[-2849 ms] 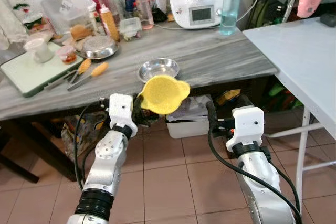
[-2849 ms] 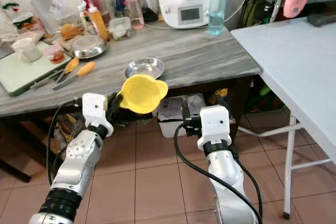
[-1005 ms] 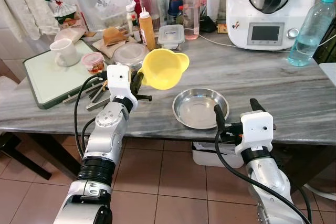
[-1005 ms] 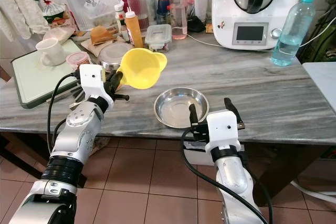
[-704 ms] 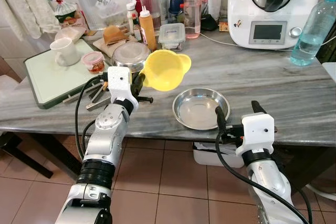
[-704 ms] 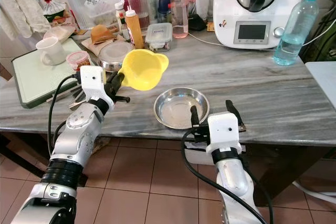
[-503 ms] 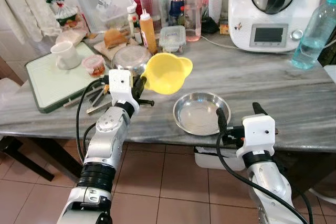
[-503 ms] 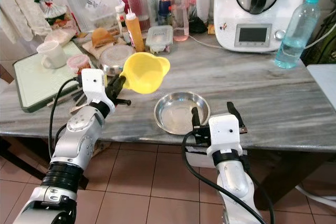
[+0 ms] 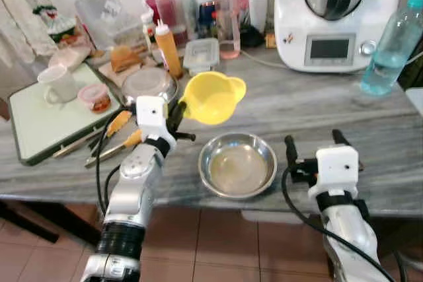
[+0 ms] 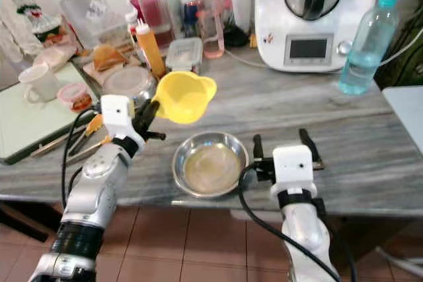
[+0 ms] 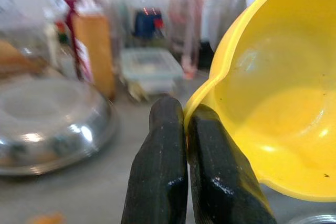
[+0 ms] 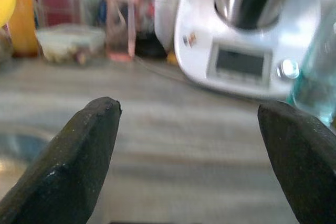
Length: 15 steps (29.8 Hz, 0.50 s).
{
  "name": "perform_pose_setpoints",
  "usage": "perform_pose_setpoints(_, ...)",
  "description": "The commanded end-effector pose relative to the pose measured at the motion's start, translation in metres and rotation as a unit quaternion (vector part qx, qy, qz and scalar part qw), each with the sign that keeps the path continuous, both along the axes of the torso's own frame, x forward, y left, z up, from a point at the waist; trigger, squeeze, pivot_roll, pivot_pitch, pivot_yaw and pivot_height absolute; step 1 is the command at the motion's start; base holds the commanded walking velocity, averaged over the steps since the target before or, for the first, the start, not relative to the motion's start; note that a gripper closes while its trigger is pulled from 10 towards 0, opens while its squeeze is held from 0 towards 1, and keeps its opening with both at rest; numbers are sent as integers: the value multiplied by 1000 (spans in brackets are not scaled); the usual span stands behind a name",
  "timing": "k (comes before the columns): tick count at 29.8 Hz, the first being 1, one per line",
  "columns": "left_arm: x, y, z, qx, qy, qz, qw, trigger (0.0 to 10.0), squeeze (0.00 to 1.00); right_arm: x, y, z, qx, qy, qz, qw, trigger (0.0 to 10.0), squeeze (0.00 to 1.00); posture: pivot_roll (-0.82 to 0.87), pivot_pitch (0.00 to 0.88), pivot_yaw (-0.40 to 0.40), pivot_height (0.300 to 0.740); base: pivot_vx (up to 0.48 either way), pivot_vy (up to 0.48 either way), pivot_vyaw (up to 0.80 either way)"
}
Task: Setting the table
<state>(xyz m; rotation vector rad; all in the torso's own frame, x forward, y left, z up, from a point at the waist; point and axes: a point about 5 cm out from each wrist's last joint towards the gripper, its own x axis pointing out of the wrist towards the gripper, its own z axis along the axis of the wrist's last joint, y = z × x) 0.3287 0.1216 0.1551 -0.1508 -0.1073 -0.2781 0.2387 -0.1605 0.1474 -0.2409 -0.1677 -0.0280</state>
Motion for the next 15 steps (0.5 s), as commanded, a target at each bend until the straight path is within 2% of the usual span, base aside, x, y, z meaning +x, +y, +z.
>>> perform_pose_setpoints(1,-9,19,1,11,-13,29,999,10000,0,-2,2,1,5,0,1,1000,10000,0,-107,43,121,740,0,0,0)
perform_pose_setpoints(5,-19,24,0,30,-19,33,999,10000,0,-4,0,0,2,1,-2,1000,10000,0,-104,46,120,740,0,0,0)
perform_pose_setpoints(6,-23,26,-2,34,-15,35,999,10000,0,-5,-1,0,1,2,-3,1000,10000,0,-104,46,120,740,0,0,0)
perform_pose_setpoints(7,-35,31,-9,50,-1,36,998,10000,0,-7,-3,1,-2,2,-5,1000,10000,0,-101,48,117,740,0,0,0)
perform_pose_setpoints(12,-53,38,-21,78,28,33,996,10000,0,-11,-5,1,-8,4,-8,1000,10000,0,-97,52,114,740,0,0,0)
perform_pose_setpoints(15,-54,38,-24,93,39,27,995,10000,0,-12,-5,0,-10,8,-6,1000,10000,0,-93,52,113,740,0,0,0)
